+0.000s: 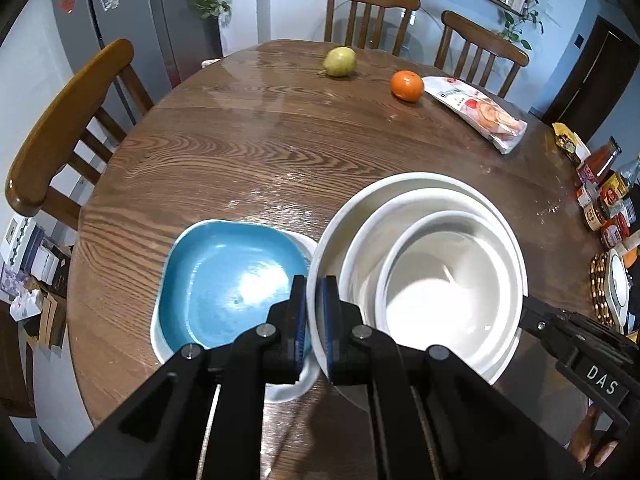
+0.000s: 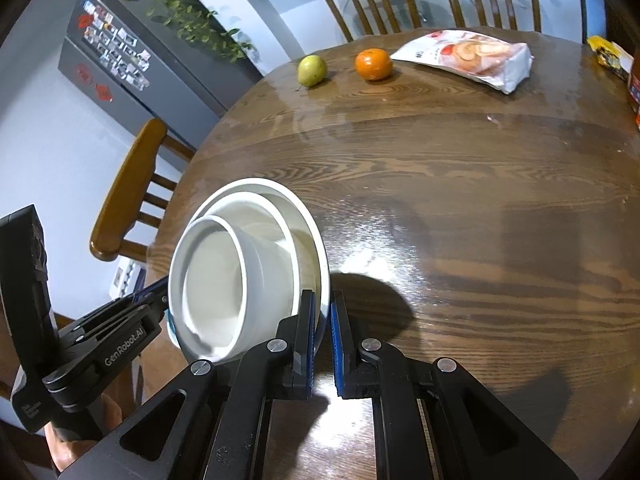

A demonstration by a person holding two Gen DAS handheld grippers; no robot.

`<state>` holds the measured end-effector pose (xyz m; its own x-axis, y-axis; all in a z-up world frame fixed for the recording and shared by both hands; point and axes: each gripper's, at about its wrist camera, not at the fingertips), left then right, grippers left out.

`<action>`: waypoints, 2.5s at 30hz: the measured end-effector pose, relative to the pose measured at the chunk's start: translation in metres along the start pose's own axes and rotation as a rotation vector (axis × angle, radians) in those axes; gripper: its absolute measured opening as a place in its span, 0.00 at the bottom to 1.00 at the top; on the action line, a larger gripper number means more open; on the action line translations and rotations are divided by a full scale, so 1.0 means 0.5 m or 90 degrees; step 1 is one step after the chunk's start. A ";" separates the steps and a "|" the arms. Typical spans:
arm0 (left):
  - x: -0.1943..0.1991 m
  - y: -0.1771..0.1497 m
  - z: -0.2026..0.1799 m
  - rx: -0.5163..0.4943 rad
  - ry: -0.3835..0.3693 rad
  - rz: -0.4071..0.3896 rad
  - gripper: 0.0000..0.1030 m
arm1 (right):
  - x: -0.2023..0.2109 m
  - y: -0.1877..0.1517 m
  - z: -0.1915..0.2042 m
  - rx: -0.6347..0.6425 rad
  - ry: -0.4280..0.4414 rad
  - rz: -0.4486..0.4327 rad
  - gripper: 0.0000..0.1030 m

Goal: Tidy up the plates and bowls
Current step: 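Lift the nested white bowls and carry them over the teal plate stack, then lower the nested bowls onto the teal stack and open both grippers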

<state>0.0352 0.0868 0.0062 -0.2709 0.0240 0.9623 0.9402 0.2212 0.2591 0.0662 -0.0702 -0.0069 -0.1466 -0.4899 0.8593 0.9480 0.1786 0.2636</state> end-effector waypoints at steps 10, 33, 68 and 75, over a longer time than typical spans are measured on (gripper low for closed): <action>0.016 -0.006 0.097 0.050 0.017 -0.009 0.03 | -0.041 0.023 0.093 0.051 0.010 0.016 0.10; -0.047 0.010 0.235 0.093 0.038 0.055 0.03 | -0.187 0.061 0.200 0.073 -0.002 0.096 0.10; 0.037 -0.023 0.260 0.094 0.078 -0.085 0.78 | -0.094 0.017 0.208 0.131 -0.087 -0.025 0.54; 0.072 -0.067 0.235 0.063 0.085 -0.107 0.99 | -0.075 -0.059 0.225 0.223 -0.134 -0.036 0.89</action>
<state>-0.0305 0.1948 0.0223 -0.3858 -0.1492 0.9104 0.8574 0.3064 0.4136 0.0118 0.0387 0.0023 -0.2842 -0.3288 0.9006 0.7890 0.4534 0.4145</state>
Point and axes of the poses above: each gripper's, at about its wrist camera, not at the fingertips, and x roughly against the way its jaws point, z to its left, y to its top, and after that the axes turned 15 degrees about z, right-handed
